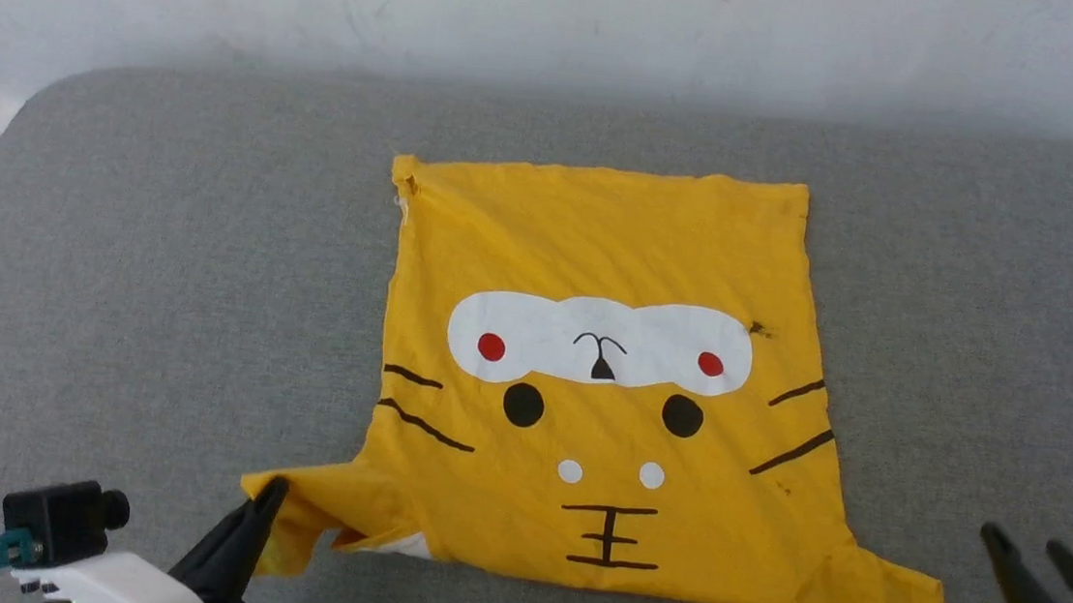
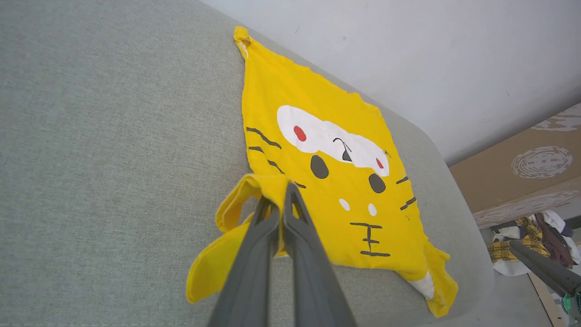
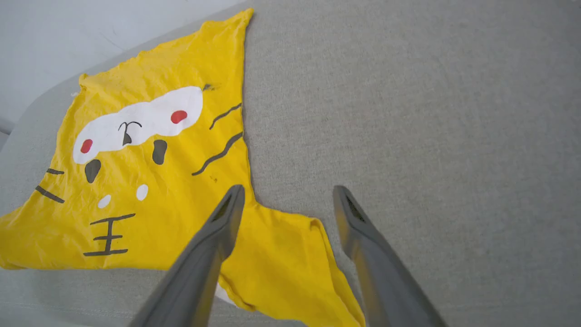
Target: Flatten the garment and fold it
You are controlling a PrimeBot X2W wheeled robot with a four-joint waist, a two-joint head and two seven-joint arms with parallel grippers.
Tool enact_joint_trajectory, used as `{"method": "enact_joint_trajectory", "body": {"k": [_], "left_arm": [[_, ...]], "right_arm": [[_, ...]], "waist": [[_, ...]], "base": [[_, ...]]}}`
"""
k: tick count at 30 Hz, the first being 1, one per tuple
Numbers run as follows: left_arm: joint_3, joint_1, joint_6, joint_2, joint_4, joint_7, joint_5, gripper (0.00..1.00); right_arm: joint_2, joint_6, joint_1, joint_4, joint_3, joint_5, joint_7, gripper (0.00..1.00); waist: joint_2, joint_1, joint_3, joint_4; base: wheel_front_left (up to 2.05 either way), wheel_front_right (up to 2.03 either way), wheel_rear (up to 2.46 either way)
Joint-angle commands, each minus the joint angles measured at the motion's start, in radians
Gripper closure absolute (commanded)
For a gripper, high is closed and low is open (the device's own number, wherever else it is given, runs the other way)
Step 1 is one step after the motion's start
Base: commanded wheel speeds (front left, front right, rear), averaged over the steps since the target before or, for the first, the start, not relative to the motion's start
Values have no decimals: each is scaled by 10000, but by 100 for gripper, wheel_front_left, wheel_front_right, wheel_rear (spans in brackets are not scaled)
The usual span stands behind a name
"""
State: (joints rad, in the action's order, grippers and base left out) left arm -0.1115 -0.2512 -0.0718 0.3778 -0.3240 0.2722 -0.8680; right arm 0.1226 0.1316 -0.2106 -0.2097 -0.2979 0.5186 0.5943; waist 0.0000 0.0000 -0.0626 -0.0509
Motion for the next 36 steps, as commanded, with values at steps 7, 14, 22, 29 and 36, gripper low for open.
{"method": "enact_joint_trajectory", "body": {"k": [7,14,22,29,36], "left_arm": [[-232,807,227,-55,-590,-220,352,100],[-541,1592,444,-93,-1060,-214,527,100],[-887,2434,705,-134,-1229,-186,713,100],[-1134,2933,869,-184,-1191,-137,791,100],[-1452,3325,1053,-283,-995,-165,922,100]], "right_arm": [[786,-9,2963,-139,688,-953,-526,0],[1417,-9,6313,1125,1512,-1393,366,0],[1723,-9,9186,2950,1411,-1900,1810,0],[1417,-9,10566,3990,1079,-2433,2689,0],[1147,-9,11347,4708,832,-3137,3050,0]], "waist": [[0,0,-1372,-109],[0,0,-2663,-328],[0,0,-3956,-784],[0,0,-4673,-1097],[0,0,-5103,-1475]], "base": [[0,0,0],[0,0,0],[0,0,0],[0,0,0],[0,0,0]]}}
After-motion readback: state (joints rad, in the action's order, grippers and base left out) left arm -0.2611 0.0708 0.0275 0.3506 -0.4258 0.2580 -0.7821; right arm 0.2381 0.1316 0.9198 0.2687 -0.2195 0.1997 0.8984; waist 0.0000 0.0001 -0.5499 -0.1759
